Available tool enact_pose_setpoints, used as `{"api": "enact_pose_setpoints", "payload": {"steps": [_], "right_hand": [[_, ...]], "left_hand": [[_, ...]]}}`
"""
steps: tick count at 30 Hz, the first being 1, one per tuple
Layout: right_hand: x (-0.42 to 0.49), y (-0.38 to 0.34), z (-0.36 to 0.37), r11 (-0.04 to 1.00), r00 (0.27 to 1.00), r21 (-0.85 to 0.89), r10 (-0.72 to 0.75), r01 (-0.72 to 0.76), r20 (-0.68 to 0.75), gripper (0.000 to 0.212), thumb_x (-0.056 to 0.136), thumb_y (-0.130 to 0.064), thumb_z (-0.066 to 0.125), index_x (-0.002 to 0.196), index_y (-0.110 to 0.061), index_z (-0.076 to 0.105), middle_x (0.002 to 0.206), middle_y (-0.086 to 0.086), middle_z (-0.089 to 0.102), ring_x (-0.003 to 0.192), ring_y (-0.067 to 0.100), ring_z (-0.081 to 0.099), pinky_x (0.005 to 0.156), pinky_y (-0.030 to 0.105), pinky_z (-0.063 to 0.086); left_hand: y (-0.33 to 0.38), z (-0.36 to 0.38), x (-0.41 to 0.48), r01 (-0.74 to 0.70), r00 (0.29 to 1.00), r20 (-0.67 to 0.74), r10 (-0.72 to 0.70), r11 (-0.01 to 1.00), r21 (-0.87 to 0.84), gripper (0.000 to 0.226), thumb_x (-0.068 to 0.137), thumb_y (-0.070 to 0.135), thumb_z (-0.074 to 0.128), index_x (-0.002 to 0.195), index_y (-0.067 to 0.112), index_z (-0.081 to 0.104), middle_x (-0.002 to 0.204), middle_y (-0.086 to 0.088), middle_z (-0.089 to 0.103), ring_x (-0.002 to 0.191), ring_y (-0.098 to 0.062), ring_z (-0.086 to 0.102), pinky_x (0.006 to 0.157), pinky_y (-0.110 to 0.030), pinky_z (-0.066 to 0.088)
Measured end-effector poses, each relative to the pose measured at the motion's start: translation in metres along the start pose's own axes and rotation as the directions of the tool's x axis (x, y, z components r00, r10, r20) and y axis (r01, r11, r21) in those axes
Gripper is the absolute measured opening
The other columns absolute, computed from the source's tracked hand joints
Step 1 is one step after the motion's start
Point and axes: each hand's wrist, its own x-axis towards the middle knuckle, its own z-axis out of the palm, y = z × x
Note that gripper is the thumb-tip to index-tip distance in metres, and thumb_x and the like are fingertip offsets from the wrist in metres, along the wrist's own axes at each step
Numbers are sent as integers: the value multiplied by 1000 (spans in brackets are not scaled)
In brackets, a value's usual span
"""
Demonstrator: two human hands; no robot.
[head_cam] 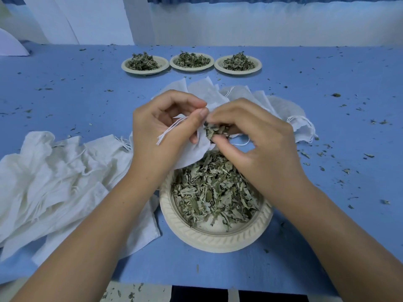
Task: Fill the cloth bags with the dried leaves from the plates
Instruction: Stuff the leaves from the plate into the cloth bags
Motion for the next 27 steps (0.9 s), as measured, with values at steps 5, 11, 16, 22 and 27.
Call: {"api": "enact_pose_setpoints", "payload": {"steps": [5, 11, 16, 22, 27], "right_hand": [[-3, 0, 6, 1000, 1000, -23, 5, -4, 13, 14, 76, 14, 64, 75, 1, 68, 77, 9, 66, 68, 23, 62, 60, 37, 48], [2, 2, -1, 988, 989, 140, 44, -64, 138, 19, 81, 3, 69, 100, 0, 69, 99, 8, 66, 89, 17, 65, 79, 30, 54], [5, 2, -8, 999, 991, 36, -26, 21, 128, 33, 78, -10, 78, 107, -3, 63, 118, 6, 59, 110, 14, 56, 95, 33, 44], [2, 2, 4, 988, 992, -90, -127, 128, 23, 10, 79, 3, 71, 87, -2, 70, 93, 3, 71, 87, 17, 65, 96, 36, 39], [0, -2, 3, 997, 990, 66, 36, -45, 135, 9, 78, 3, 67, 84, -3, 64, 82, -18, 60, 80, 9, 54, 88, 20, 36]], "left_hand": [[1, 3, -4, -7, 998, 56, 10, 999, -42, 18, 84, 4, 72, 84, 21, 68, 72, 9, 67, 45, -4, 54, 56, -15, 46], [1, -1, 3, 58, 995, -82, -65, 995, -83, 18, 82, 4, 73, 81, 22, 69, 70, 12, 68, 54, -2, 57, 58, -15, 46], [-1, -8, 10, 158, 970, -145, -194, 961, -229, 18, 80, 8, 72, 75, 25, 73, 67, 8, 66, 44, -5, 49, 55, -17, 44], [0, 1, 4, 152, 987, -28, -161, 965, -215, 22, 79, 5, 72, 73, 26, 74, 66, 10, 66, 42, -1, 50, 55, -14, 45], [3, -2, 1, 72, 997, 0, -73, 986, -148, 17, 80, 8, 75, 79, 24, 72, 71, 7, 68, 45, -7, 53, 55, -18, 46]]}}
